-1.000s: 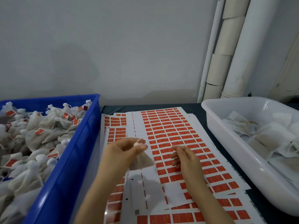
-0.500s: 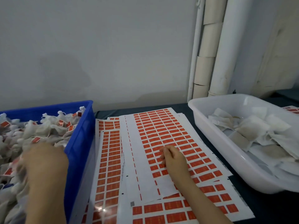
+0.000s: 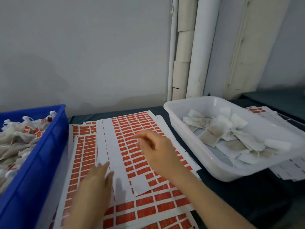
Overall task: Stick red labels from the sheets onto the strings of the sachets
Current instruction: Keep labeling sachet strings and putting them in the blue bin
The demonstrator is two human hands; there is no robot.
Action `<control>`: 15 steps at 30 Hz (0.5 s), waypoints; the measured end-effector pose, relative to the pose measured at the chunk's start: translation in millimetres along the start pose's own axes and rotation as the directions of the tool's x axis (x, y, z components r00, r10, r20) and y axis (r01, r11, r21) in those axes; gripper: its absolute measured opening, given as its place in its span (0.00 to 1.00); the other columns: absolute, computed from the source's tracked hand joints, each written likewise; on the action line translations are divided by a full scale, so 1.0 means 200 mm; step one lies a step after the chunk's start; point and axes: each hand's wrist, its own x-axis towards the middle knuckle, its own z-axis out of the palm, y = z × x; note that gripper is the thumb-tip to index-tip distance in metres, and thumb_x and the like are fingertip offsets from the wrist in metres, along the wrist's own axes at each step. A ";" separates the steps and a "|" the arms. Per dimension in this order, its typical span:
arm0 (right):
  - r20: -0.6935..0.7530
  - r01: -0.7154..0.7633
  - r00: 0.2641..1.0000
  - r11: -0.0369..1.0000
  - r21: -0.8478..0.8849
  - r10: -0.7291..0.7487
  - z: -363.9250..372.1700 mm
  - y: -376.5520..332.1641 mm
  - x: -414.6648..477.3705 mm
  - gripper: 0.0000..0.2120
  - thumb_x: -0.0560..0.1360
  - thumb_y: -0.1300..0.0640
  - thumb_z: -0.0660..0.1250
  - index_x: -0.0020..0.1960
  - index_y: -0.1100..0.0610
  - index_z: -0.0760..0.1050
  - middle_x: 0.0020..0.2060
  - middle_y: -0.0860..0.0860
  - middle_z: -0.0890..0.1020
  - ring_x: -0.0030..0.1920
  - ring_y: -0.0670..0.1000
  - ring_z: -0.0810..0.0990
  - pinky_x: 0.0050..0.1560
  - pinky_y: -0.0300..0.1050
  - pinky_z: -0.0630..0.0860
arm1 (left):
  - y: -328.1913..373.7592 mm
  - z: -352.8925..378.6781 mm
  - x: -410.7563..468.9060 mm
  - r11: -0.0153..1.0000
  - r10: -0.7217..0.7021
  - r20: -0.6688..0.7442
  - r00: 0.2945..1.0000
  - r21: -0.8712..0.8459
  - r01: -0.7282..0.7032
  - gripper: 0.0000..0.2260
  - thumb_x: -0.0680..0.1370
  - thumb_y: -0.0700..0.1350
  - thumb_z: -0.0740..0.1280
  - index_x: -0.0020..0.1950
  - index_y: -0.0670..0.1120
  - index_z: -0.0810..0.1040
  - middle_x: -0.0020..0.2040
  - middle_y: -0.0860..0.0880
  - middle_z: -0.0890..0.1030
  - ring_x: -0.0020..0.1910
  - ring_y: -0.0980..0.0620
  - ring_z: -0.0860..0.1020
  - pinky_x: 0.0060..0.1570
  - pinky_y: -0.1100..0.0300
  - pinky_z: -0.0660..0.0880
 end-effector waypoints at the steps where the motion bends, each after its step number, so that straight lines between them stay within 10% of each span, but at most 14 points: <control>1: 0.003 -0.021 1.000 1.000 0.001 0.021 -0.09 -0.02 0.00 0.06 0.78 0.49 0.59 0.52 0.41 0.73 0.48 0.34 0.77 0.46 0.35 0.77 0.43 0.23 0.73 | -0.10 0.11 -0.07 0.988 0.060 -0.072 0.996 0.146 -0.049 0.23 0.80 0.54 0.55 0.75 0.59 0.54 0.77 0.52 0.55 0.75 0.50 0.57 0.70 0.53 0.62; 4: -0.024 -0.122 0.992 0.991 -0.057 0.121 -0.36 -0.02 0.04 0.06 0.78 0.52 0.60 0.49 0.43 0.73 0.39 0.35 0.77 0.37 0.34 0.78 0.34 0.27 0.74 | -0.09 0.28 -0.05 0.983 0.036 0.036 0.999 -0.180 -0.029 0.22 0.81 0.57 0.50 0.75 0.61 0.52 0.78 0.56 0.50 0.76 0.53 0.50 0.73 0.53 0.51; 11: -0.068 -0.446 0.881 0.775 -0.447 0.468 -0.68 0.43 0.31 0.11 0.76 0.65 0.60 0.51 0.60 0.79 0.51 0.55 0.81 0.49 0.55 0.79 0.53 0.46 0.75 | -0.06 0.25 -0.14 0.970 0.005 0.286 0.958 0.231 -0.074 0.24 0.78 0.65 0.45 0.73 0.63 0.58 0.75 0.62 0.55 0.75 0.58 0.51 0.74 0.56 0.48; 15: -0.027 -0.424 0.836 0.614 -0.666 0.548 -0.65 0.71 0.42 0.13 0.76 0.66 0.58 0.58 0.63 0.76 0.58 0.59 0.77 0.58 0.58 0.73 0.60 0.45 0.67 | -0.06 0.10 -0.06 0.984 -0.054 0.593 0.803 0.170 -0.059 0.53 0.61 0.77 0.31 0.77 0.45 0.48 0.77 0.42 0.43 0.76 0.43 0.42 0.74 0.47 0.40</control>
